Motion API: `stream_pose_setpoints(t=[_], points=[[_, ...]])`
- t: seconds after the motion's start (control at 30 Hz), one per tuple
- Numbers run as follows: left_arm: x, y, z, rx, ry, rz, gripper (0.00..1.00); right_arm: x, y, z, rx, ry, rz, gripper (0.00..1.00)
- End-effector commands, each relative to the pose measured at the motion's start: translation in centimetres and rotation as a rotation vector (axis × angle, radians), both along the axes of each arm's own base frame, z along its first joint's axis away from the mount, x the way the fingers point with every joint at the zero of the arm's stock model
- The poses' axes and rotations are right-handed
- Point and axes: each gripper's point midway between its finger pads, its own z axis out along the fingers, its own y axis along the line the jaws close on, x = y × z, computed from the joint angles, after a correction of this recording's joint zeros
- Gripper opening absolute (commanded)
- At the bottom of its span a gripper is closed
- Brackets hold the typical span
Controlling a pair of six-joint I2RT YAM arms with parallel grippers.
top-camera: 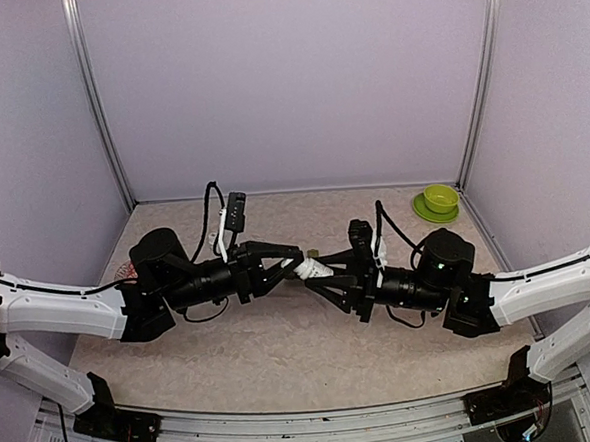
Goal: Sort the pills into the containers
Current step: Unscrew the lid of the pill bottle from the pill bottle, then place the lid of the pill bottle at the center of the board.
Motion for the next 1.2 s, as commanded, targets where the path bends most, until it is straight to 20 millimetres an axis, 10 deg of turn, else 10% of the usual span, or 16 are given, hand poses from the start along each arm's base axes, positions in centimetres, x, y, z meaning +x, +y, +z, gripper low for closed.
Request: stream_pose_setpoints(t=[0.0,0.57,1.17], points=[[2.3,0.9,1.4,-0.055,0.125,0.150,0.24,0.2,-0.3,0.8,0.023,-0.072,-0.022,0.17],[6.0,4.7,-3.2,0.168,0.161,0.485,0.27,0.3,-2.7,1.7,0.037,-0.123,-0.098,0.17],[10.2,9.2,-18.8,0.624,0.189,0.790,0.28,0.3,-5.3,2.7,0.044,-0.133,-0.169,0.18]])
